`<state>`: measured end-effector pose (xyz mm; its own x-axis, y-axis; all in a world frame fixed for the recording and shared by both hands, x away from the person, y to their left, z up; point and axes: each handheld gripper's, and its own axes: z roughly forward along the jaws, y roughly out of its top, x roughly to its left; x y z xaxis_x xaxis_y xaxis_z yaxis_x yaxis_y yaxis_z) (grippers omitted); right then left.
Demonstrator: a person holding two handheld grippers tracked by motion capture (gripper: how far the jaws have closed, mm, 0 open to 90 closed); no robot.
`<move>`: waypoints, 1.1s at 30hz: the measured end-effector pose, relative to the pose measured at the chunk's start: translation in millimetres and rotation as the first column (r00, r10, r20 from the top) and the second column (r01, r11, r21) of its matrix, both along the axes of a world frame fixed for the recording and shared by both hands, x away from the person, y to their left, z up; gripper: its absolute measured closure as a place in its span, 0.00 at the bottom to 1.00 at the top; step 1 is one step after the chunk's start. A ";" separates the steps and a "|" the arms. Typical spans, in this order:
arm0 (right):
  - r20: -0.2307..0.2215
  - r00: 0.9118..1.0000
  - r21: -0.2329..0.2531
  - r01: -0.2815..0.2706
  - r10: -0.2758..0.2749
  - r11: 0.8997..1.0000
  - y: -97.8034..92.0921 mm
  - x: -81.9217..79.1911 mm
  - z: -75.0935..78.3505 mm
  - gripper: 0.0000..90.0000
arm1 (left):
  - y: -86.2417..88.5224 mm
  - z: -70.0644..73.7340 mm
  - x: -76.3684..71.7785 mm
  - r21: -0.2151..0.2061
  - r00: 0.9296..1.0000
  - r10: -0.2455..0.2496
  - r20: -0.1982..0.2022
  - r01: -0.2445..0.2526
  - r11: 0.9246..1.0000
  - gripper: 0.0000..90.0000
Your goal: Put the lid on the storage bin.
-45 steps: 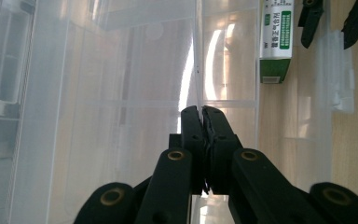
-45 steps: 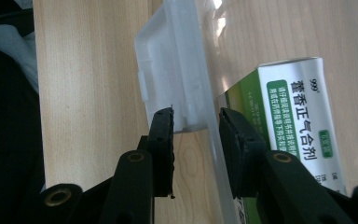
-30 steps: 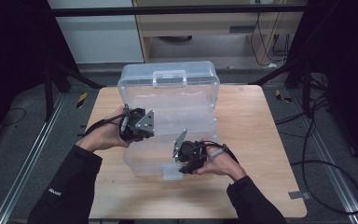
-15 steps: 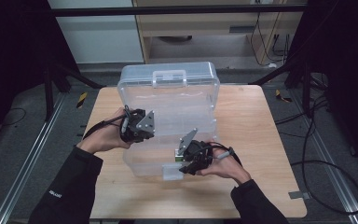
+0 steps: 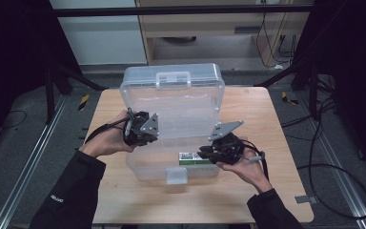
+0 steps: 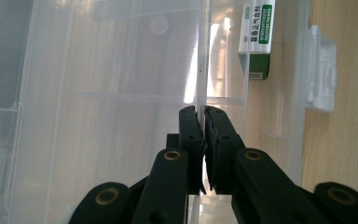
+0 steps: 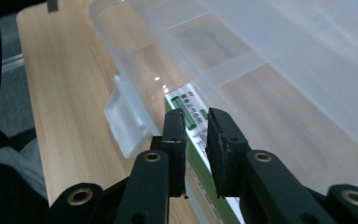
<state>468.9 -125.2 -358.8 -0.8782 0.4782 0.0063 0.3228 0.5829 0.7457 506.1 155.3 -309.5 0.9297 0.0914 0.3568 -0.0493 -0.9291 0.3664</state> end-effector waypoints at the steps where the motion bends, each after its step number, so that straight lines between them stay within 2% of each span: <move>1: 0.004 1.000 0.015 0.017 -0.017 1.000 -4.5 -0.7 1.5 0.89 | 0.1 -0.2 0.0 -0.003 1.000 0.001 0.000 -0.001 1.000 0.95; 3: 0.015 0.999 0.044 0.047 -0.048 0.998 -13.5 -2.3 4.7 0.92 | 0.4 -0.3 0.1 -0.006 1.000 0.001 -0.001 -0.001 1.000 0.95; 4: 0.021 0.998 0.059 0.063 -0.064 0.996 -17.6 -3.0 6.4 0.94 | 1.1 -0.7 -2.0 -0.003 0.999 0.026 -0.022 -0.026 1.000 0.95; 7: 0.038 0.992 0.106 0.113 -0.118 0.988 -28.4 -2.9 12.1 0.98 | 1.0 -0.8 -2.3 -0.003 0.999 0.028 -0.022 -0.028 1.000 0.95; 10: 0.053 0.985 0.157 0.153 -0.163 0.976 -36.7 -0.9 19.6 0.99 | 1.1 -0.9 -2.0 -0.004 1.000 0.024 -0.019 -0.024 1.000 0.95; 12: 0.078 0.977 0.195 0.181 -0.200 0.964 -40.3 1.0 25.2 1.00 | 1.2 -0.9 -1.9 -0.004 1.000 0.023 -0.020 -0.023 1.000 0.95; 13: 0.079 0.973 0.211 0.195 -0.216 0.958 -41.4 2.9 27.7 1.00 | 0.5 -0.8 -0.2 -0.009 1.000 0.001 -0.005 -0.001 1.000 0.95; 14: 0.084 0.969 0.222 0.210 -0.234 0.952 -42.3 5.1 29.8 1.00 | 1.1 -1.0 -2.0 -0.004 1.000 0.022 -0.018 -0.022 1.000 0.95; 17: 0.091 0.957 0.232 0.248 -0.275 0.940 -42.9 14.1 33.8 1.00 | 0.9 -1.5 -1.0 -0.012 1.000 0.002 -0.008 -0.003 1.000 0.95; 19: 0.089 0.950 0.238 0.272 -0.299 0.932 -43.2 21.7 34.7 1.00 | 1.7 -1.7 -2.2 -0.009 1.000 0.016 -0.016 -0.016 1.000 0.95; 22: 0.078 0.936 0.266 0.312 -0.343 0.912 -43.8 33.2 34.8 1.00 | 1.9 -2.0 -2.5 -0.011 1.000 0.018 -0.021 -0.018 1.000 0.95; 24: 0.082 0.925 0.273 0.337 -0.371 0.901 -43.2 40.0 34.6 1.00 | 2.0 -2.3 -3.4 -0.010 0.999 0.024 -0.029 -0.024 1.000 0.95; 27: 0.077 0.914 0.284 0.363 -0.398 0.888 -42.6 49.3 34.7 1.00 | 2.3 -2.5 -3.4 -0.010 0.999 0.021 -0.028 -0.021 1.000 0.95; 28: 0.072 0.912 0.287 0.368 -0.403 0.884 -42.3 51.9 34.8 1.00 | 2.4 -2.6 -3.4 -0.011 0.999 0.021 -0.031 -0.021 1.000 0.95; 29: 0.072 0.909 0.289 0.375 -0.411 0.881 -42.1 53.9 34.8 1.00 | 1.8 -2.6 -1.8 -0.015 1.000 -0.002 -0.017 0.002 1.000 0.95; 30: 0.065 0.909 0.285 0.379 -0.412 0.880 -41.7 56.0 34.7 1.00 | 2.6 -3.2 -4.2 -0.013 0.999 0.024 -0.038 -0.024 1.000 0.95; 32: 0.060 0.905 0.290 0.388 -0.421 0.875 -41.0 58.7 34.3 1.00 | 2.4 -3.3 -3.1 -0.014 1.000 0.004 -0.018 -0.004 1.000 0.95; 33: 0.059 0.904 0.295 0.389 -0.423 0.873 -41.0 59.1 34.2 1.00 | 2.8 -3.8 -4.4 -0.013 1.000 0.011 -0.025 -0.012 1.000 0.95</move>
<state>528.0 -166.2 -324.6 -0.6087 0.7877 0.0949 0.3872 0.1905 0.9021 501.7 158.1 -313.3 0.9373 0.1067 0.3319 -0.0292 -0.9247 0.3796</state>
